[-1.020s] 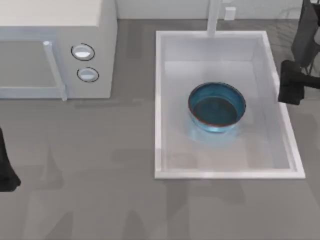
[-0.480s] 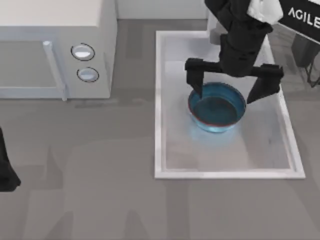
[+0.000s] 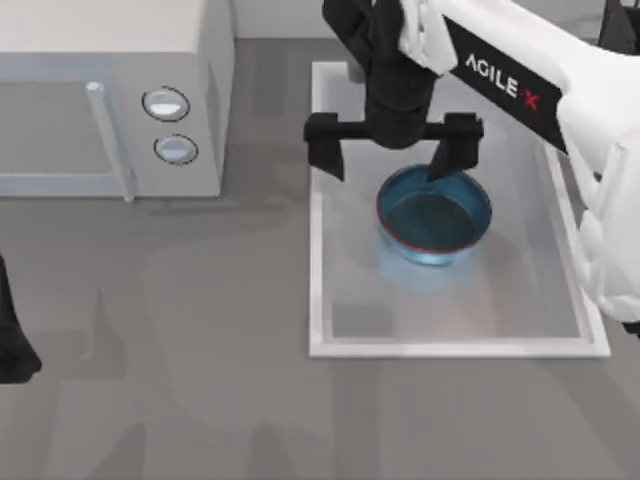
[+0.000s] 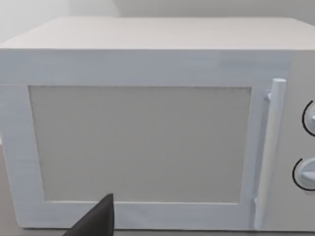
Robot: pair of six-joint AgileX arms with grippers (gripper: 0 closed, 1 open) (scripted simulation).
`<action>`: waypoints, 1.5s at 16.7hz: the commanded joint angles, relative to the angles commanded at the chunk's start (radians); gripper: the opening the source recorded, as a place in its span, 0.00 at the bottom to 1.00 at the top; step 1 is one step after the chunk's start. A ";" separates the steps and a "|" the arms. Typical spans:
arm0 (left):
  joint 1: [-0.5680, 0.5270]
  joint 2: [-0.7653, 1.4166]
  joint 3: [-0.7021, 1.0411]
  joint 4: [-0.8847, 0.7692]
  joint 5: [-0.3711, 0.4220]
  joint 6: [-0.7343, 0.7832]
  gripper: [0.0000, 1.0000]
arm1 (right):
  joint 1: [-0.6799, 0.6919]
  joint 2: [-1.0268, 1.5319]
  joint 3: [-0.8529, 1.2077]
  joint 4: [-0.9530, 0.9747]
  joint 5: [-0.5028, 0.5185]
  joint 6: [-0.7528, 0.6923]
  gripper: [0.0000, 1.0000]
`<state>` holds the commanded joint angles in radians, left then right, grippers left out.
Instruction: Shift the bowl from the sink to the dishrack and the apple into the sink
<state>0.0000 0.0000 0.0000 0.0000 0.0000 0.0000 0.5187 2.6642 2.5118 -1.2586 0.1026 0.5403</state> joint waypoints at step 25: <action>0.000 0.000 0.000 0.000 0.000 0.000 1.00 | -0.016 0.198 -0.005 0.216 0.010 -0.020 0.70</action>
<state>0.0000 0.0000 0.0000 0.0000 0.0000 0.0000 0.5029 2.8618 2.5069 -1.0427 0.1121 0.5202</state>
